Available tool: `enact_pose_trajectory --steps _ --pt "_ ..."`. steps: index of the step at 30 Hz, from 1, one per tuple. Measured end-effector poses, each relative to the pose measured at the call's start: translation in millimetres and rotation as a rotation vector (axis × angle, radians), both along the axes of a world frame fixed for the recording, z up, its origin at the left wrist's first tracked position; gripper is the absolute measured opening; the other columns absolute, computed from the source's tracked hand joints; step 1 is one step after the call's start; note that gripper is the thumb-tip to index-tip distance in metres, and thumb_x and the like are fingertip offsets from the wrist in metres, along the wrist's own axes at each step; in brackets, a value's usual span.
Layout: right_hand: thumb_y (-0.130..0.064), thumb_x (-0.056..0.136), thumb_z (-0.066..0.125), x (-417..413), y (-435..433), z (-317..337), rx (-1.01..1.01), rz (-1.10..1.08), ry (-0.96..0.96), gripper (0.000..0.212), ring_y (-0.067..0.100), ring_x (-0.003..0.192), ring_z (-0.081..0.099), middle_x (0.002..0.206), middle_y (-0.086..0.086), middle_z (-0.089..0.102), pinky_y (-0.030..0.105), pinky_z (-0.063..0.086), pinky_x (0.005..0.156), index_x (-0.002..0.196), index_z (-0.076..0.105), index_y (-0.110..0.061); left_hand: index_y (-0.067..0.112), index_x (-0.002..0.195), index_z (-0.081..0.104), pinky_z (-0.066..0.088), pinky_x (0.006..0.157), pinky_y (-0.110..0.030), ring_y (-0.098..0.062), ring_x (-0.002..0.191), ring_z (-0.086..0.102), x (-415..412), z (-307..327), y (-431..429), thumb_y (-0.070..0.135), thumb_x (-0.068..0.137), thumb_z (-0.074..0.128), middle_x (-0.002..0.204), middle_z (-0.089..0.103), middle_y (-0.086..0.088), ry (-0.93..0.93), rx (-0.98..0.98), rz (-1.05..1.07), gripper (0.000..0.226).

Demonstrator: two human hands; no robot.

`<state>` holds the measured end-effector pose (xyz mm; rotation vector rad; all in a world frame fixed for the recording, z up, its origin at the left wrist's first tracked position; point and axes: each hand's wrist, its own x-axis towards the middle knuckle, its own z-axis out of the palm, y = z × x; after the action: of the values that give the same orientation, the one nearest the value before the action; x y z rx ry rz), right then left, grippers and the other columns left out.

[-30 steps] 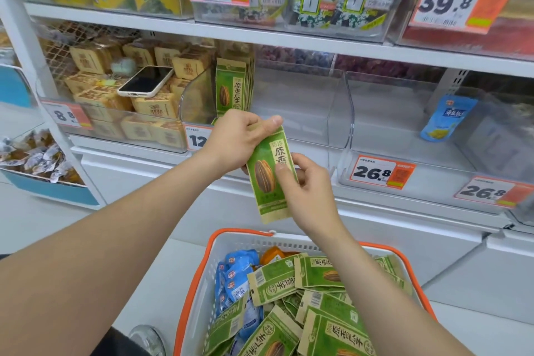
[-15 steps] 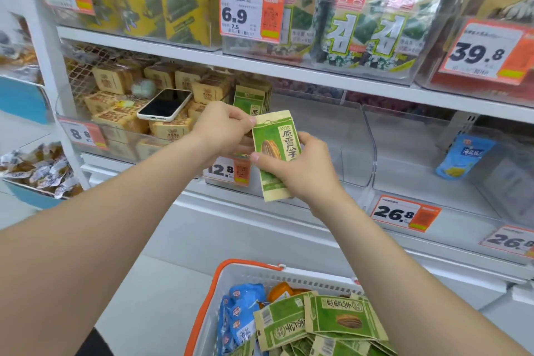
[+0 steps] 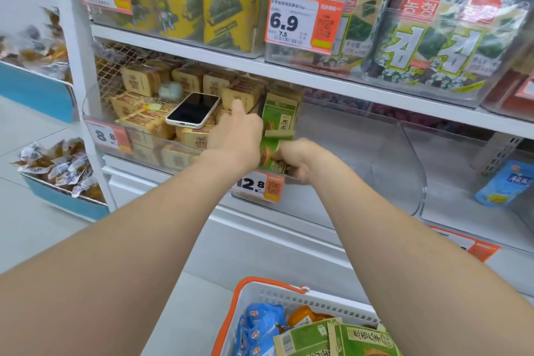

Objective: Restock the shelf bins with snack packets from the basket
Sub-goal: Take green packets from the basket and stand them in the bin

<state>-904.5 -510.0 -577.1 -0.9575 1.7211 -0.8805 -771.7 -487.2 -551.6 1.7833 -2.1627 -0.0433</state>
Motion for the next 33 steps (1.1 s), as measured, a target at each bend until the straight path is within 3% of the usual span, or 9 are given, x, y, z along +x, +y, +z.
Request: enact_pose_trajectory --steps 5,11,12,14,16,20,24,28,33 --pt "-0.014 0.1 0.065 10.5 -1.2 6.1 0.152 0.211 0.294 0.043 0.036 0.128 0.055 0.144 0.014 0.054 0.052 0.051 0.106 0.141 0.054 -0.011 0.016 0.113 0.069 0.043 0.077 -0.041 -0.036 0.114 0.05 -0.4 -3.7 -3.2 0.007 0.088 0.074 0.135 0.034 -0.013 -0.049 -0.028 -0.022 0.026" --pt "-0.011 0.098 0.068 7.6 -16.6 -0.8 0.148 0.259 0.299 0.05 0.03 0.135 0.049 0.146 0.015 0.05 0.047 0.043 0.115 0.145 0.051 -0.008 0.015 0.113 0.069 0.042 0.078 -0.039 -0.034 0.113 0.048 0.8 -6.6 -8.7 0.007 0.09 0.072 0.131 0.035 -0.012 -0.028 -0.04 -0.048 0.025" --pt "-0.011 0.096 0.07 8.3 -17.5 -1.9 0.159 0.25 0.278 0.046 0.027 0.128 0.05 0.139 0.014 0.053 0.047 0.043 0.115 0.139 0.055 -0.011 0.015 0.113 0.069 0.042 0.079 -0.039 -0.034 0.112 0.048 0.9 -6.7 -9.4 0.007 0.09 0.072 0.131 0.036 -0.012 -0.026 -0.044 -0.05 0.025" --pt "-0.008 0.094 0.071 5.4 -22.1 -7.1 0.157 0.239 0.224 0.017 0.022 0.114 0.046 0.112 0.008 0.058 0.045 0.041 0.116 0.105 0.063 -0.018 0.014 0.113 0.069 0.043 0.079 -0.039 -0.034 0.111 0.049 1.2 -6.4 -10.1 0.01 0.09 0.074 0.13 0.036 -0.011 -0.022 -0.052 -0.054 0.024" --pt "-0.003 0.096 0.065 2.1 -25.5 -13.6 0.143 0.261 0.22 0.025 0.021 0.116 0.046 0.098 0.003 0.058 0.041 0.039 0.117 0.085 0.053 -0.023 0.014 0.112 0.068 0.043 0.079 -0.04 -0.035 0.112 0.048 1.0 -6.1 -9.6 0.012 0.09 0.075 0.129 0.036 -0.012 -0.02 -0.052 -0.057 0.022" --pt "0.0 0.086 0.073 1.7 -32.9 -22.2 0.069 0.202 0.216 0.019 0.027 0.118 0.06 0.123 0.009 0.068 0.038 0.051 0.101 0.101 0.067 -0.011 0.014 0.112 0.068 0.043 0.079 -0.039 -0.035 0.112 0.049 1.4 -6.6 -9.7 0.007 0.09 0.073 0.13 0.036 -0.012 -0.016 -0.057 -0.063 0.024" --pt "-0.01 0.056 0.092 -2.0 -46.4 -28.7 -0.056 0.084 0.243 0.068 0.028 0.107 0.07 0.111 0.007 0.073 0.045 0.058 0.097 0.118 0.065 -0.013 0.013 0.113 0.069 0.044 0.079 -0.039 -0.035 0.112 0.048 2.7 -6.6 -10.3 0.005 0.089 0.074 0.13 0.036 -0.012 -0.013 -0.049 -0.071 0.026" --pt "-0.017 0.071 0.094 -7.3 -50.5 -22.3 -0.219 0.004 0.424 0.068 0.02 0.107 0.061 0.118 0.0 0.064 0.039 0.055 0.098 0.124 0.051 -0.016 0.012 0.111 0.069 0.048 0.082 -0.041 -0.034 0.11 0.048 3.0 -5.6 -9.9 0.005 0.088 0.074 0.129 0.036 -0.012 -0.015 -0.046 -0.081 0.024" --pt "-0.02 0.072 0.092 -2.6 -59.3 -22.5 -0.299 -0.109 0.649 0.085 0.037 0.118 0.057 0.143 0.014 0.044 0.037 0.049 0.079 0.137 0.036 -0.022 0.013 0.11 0.069 0.043 0.077 -0.038 -0.028 0.097 0.037 2.3 -6.0 -11.3 0.001 0.087 0.072 0.127 0.035 -0.012 -0.015 -0.058 -0.076 0.026"
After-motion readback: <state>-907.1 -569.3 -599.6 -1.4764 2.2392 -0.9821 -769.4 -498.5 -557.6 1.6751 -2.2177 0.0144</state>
